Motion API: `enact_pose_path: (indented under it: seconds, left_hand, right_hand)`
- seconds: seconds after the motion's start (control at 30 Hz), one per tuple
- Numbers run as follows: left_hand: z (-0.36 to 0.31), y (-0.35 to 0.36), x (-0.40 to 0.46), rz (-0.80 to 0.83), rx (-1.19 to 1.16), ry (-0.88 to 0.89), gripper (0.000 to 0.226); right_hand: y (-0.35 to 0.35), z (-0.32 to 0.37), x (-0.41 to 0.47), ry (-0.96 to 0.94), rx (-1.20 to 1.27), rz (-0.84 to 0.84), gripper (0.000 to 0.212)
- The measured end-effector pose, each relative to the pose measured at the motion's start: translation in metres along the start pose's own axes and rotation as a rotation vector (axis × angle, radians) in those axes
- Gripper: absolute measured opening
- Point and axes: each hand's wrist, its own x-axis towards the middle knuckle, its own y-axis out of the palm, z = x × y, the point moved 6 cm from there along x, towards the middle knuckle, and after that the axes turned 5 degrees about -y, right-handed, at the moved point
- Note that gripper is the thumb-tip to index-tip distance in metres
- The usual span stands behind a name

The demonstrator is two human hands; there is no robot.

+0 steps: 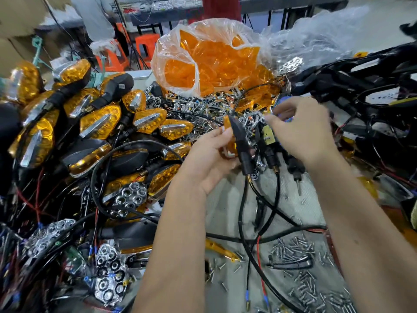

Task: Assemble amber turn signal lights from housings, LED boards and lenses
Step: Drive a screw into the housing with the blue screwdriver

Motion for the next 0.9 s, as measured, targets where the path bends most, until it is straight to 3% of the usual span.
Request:
enact_pose_path:
  seconds: [0.1, 0.17, 0.23, 0.33, 0.4, 0.47, 0.57, 0.67, 0.83, 0.9]
  left_hand:
    - [-0.004, 0.000, 0.001, -0.104, 0.255, 0.112, 0.029]
    - [-0.009, -0.004, 0.002, -0.271, 0.551, 0.247, 0.036]
    - [-0.012, 0.002, -0.001, -0.327, 0.720, 0.363, 0.045]
    - [-0.003, 0.009, 0.002, -0.286, 0.728, 0.306, 0.066]
    - [0.008, 0.012, 0.003, -0.212, 0.616, 0.171, 0.058]
    - [0.011, 0.020, 0.001, -0.090, 0.525, 0.081, 0.035]
    - [-0.003, 0.024, -0.002, -0.021, 0.576, 0.087, 0.012]
    - [-0.021, 0.025, -0.008, -0.017, 0.636, 0.089, 0.025]
    - [-0.068, 0.013, -0.043, 0.053, 0.438, 0.166, 0.032]
    - [-0.090, -0.003, -0.065, 0.046, 0.413, 0.211, 0.035]
  right_hand:
    - [0.034, 0.015, -0.017, 0.093, 0.426, 0.419, 0.046]
    - [0.045, 0.016, -0.024, 0.111, 0.477, 0.497, 0.053]
    - [0.044, 0.017, -0.022, 0.086, 0.473, 0.422, 0.050]
    - [0.029, 0.013, -0.014, 0.105, 0.562, 0.213, 0.049]
    - [0.019, 0.006, -0.009, 0.180, 0.675, 0.116, 0.050]
    - [0.018, -0.001, -0.009, 0.313, 0.856, 0.100, 0.045]
    - [0.017, -0.006, -0.009, 0.449, 1.062, 0.058, 0.044]
    - [0.013, 0.003, -0.006, 0.445, 1.226, -0.020, 0.049]
    - [0.000, 0.036, 0.020, 0.466, 1.699, -0.232, 0.038]
    - [0.002, 0.056, 0.031, 0.450, 1.753, -0.200, 0.037]
